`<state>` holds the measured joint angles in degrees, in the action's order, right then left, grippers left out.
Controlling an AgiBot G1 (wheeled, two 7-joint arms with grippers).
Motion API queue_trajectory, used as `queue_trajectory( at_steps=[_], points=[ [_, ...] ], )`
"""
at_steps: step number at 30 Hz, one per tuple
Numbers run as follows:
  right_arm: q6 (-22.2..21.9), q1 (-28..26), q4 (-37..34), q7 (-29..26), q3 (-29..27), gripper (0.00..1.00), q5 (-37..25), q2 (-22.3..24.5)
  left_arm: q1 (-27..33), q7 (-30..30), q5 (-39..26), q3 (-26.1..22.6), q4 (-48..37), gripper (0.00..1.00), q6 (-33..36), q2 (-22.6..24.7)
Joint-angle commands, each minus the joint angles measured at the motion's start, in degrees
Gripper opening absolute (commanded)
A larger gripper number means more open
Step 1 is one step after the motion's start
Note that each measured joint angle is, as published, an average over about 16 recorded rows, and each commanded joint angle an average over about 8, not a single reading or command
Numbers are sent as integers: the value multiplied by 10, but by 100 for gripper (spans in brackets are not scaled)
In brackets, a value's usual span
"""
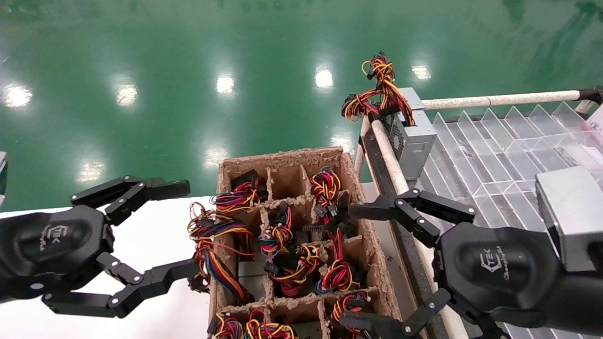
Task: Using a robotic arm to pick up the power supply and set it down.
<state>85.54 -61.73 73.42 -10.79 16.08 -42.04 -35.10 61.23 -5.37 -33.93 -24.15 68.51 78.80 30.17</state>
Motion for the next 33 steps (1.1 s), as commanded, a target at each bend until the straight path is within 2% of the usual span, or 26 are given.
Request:
queue_trajectory(
  at_steps=[1,33],
  points=[
    [0,0,0,0,0,100,0,0,0,0,0,0,0,100,0,0],
    [0,0,0,0,0,100,0,0,0,0,0,0,0,100,0,0]
  ],
)
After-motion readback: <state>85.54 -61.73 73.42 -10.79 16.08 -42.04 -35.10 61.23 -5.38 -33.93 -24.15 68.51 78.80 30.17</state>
